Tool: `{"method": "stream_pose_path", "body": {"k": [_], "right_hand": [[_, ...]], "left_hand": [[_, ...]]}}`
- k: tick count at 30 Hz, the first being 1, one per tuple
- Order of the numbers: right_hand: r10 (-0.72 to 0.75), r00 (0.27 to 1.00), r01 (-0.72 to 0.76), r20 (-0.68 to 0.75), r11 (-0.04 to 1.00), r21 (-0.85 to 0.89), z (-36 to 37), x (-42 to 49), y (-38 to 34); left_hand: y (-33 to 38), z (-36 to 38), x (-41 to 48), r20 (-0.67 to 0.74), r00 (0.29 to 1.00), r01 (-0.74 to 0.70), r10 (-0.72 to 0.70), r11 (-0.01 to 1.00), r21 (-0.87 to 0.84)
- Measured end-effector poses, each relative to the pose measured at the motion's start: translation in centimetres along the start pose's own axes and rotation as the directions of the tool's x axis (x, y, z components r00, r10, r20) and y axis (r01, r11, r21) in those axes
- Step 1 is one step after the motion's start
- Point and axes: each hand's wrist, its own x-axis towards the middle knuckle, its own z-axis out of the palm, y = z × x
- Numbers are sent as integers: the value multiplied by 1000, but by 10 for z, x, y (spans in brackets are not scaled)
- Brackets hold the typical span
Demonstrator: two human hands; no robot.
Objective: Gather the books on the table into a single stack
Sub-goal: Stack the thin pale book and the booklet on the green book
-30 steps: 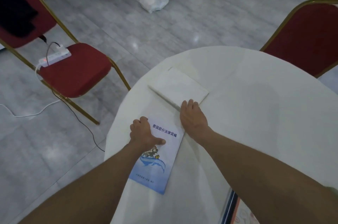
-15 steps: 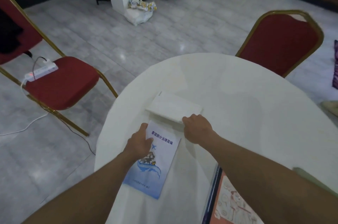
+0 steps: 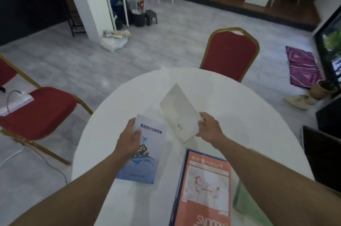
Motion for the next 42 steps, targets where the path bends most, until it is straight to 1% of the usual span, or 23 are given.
{"method": "stream_pose_path", "body": {"k": [2, 4, 6, 8, 10, 13, 17, 19, 21, 25, 27, 28, 29, 30, 31, 32, 33, 34, 36, 38, 40, 42], "right_hand": [[93, 995, -80, -42, 969, 235, -20, -16, 20], [161, 985, -117, -65, 891, 438, -40, -32, 39], [218, 972, -130, -93, 816, 563, -60, -46, 57], [283, 952, -143, -114, 743, 653, -79, -61, 77], [338, 933, -149, -125, 679, 719, -97, -78, 96], [391, 908, -136, -151, 617, 775, -125, -107, 125], [467, 874, -148, -135, 520, 841, -149, -141, 172], [505, 855, -171, -117, 488, 856, -154, -157, 197], [561, 821, -205, -104, 460, 864, -154, -171, 221], [649, 758, -273, -68, 410, 870, -143, -194, 255], [682, 730, -351, -36, 420, 837, -134, -202, 269], [695, 718, -398, -35, 452, 799, -130, -205, 274], [701, 711, -448, -61, 517, 730, -126, -207, 278], [690, 715, -492, -109, 609, 622, -124, -208, 280], [664, 728, -531, -171, 705, 470, -124, -208, 280], [626, 748, -557, -222, 773, 303, -125, -208, 278], [589, 768, -570, -253, 808, 151, -126, -207, 275], [562, 782, -574, -271, 818, 41, -127, -205, 273], [515, 804, -558, -297, 827, -77, -126, -199, 268], [421, 856, -486, -300, 853, -190, -125, -192, 265], [308, 925, -365, -221, 882, -299, -125, -184, 263], [247, 965, -262, -89, 887, -381, -124, -176, 264]], "left_hand": [[19, 11, -6, -19, 1000, -14, 13, 1000, -17], [37, 24, -13, -34, 998, -53, 52, 998, -38], [53, 41, -18, -42, 995, -89, 86, 993, -76], [68, 62, -21, -44, 995, -93, 89, 989, -115], [85, 85, -25, -18, 997, -77, 75, 987, -140], [110, 124, -35, 39, 995, -80, 87, 983, -162], [127, 174, -49, 133, 983, -100, 123, 981, -167], [132, 195, -59, 174, 976, -107, 133, 982, -152], [129, 215, -66, 221, 967, -98, 129, 985, -143], [131, 240, -86, 251, 964, -59, 84, 993, -105], [130, 248, -92, 250, 965, -53, 74, 995, -89], [127, 251, -93, 250, 966, -56, 73, 996, -75], [126, 253, -93, 252, 966, -51, 65, 997, -61], [122, 255, -91, 256, 965, -48, 61, 997, -56], [120, 256, -90, 254, 966, -41, 53, 998, -51], [118, 257, -89, 250, 967, -32, 43, 998, -49], [117, 258, -89, 247, 968, -25, 37, 998, -50], [116, 258, -88, 245, 969, -29, 40, 998, -48], [117, 257, -88, 239, 970, -35, 47, 998, -54], [117, 256, -87, 238, 971, -16, 29, 998, -57], [117, 253, -86, 224, 974, -20, 32, 998, -56], [114, 249, -83, 222, 974, -32, 43, 998, -53]]}}
